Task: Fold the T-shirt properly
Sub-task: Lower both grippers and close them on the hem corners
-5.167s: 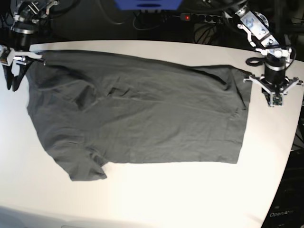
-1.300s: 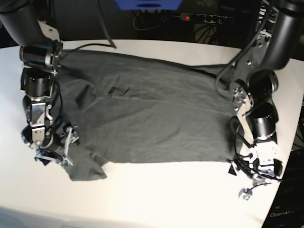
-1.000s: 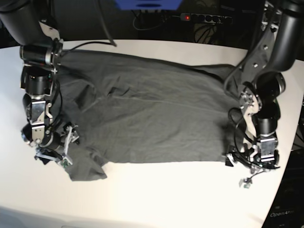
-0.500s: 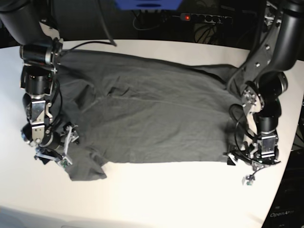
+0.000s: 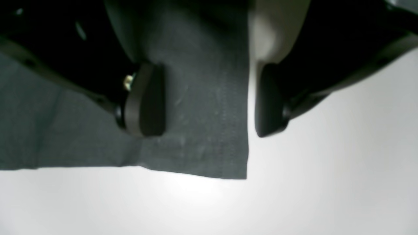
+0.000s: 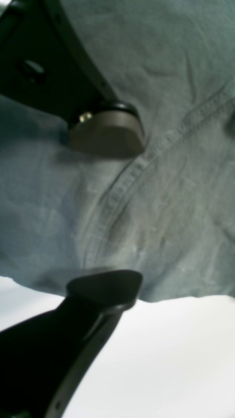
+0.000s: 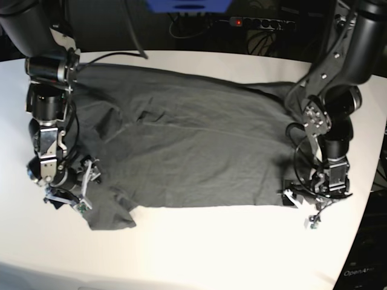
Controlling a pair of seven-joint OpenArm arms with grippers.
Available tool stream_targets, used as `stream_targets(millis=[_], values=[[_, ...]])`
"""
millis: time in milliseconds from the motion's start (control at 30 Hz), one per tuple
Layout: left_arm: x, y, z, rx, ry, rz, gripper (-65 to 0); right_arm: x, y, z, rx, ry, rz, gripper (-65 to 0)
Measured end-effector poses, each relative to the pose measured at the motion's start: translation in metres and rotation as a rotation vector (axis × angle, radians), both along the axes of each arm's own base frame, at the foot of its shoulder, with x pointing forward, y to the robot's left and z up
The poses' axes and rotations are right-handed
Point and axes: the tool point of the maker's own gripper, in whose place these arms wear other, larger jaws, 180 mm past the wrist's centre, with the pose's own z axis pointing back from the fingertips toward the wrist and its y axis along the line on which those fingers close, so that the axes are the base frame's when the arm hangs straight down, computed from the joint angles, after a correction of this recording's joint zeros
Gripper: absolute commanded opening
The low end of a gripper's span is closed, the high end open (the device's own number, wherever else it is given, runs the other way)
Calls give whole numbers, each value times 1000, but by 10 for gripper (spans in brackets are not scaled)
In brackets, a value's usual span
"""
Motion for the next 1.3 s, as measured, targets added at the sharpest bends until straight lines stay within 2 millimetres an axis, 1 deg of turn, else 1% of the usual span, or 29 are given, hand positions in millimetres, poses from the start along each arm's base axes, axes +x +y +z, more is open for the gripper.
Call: stream_targets(millis=[300, 333, 367, 400, 433, 533, 567, 667, 733, 867, 967, 1100, 1167, 1233, 1300], values=[[0, -1, -1, -23, -26, 16, -238, 0, 1, 0, 0, 1, 1, -123], [0, -1, -1, -23, -26, 16, -245, 0, 1, 0, 1, 1, 1, -123], [0, -1, -1, -23, -27, 16, -268, 0, 1, 0, 1, 0, 1, -123], [0, -1, -2, -22, -26, 16, -318, 0, 1, 0, 1, 1, 1, -123], [0, 0, -2, -20, -25, 19, -381, 0, 1, 0, 1, 0, 1, -123], [0, 0, -2, -22, -23, 21, -609, 0, 1, 0, 1, 0, 1, -123], [0, -1, -2, -24, -24, 20, -650, 0, 1, 0, 1, 0, 1, -123], [0, -1, -2, -25, -24, 21, -622, 0, 1, 0, 1, 0, 1, -123], [0, -1, -2, -24, -24, 20, -625, 2, 1, 2, 7, -16, 9, -123], [-2, -1, -4, -31, -30, 25, -625, 3, -10, 8, -2, -42, 19, -122], [-4, 1, -5, -31, -35, 29, -625, 11, -18, 18, -14, -58, 12, -122], [-5, 3, -6, -34, -43, 30, -625, 27, -26, 40, -22, -115, 8, -122], [-8, 12, -5, -28, -37, 30, -625, 30, -33, 46, -28, -123, 1, -122], [-11, 20, -6, -19, -35, 41, -625, 29, -38, 47, -37, -120, -7, -122], [-12, 22, -7, -17, -38, 43, -625, 29, -39, 46, -38, -116, -10, -122]])
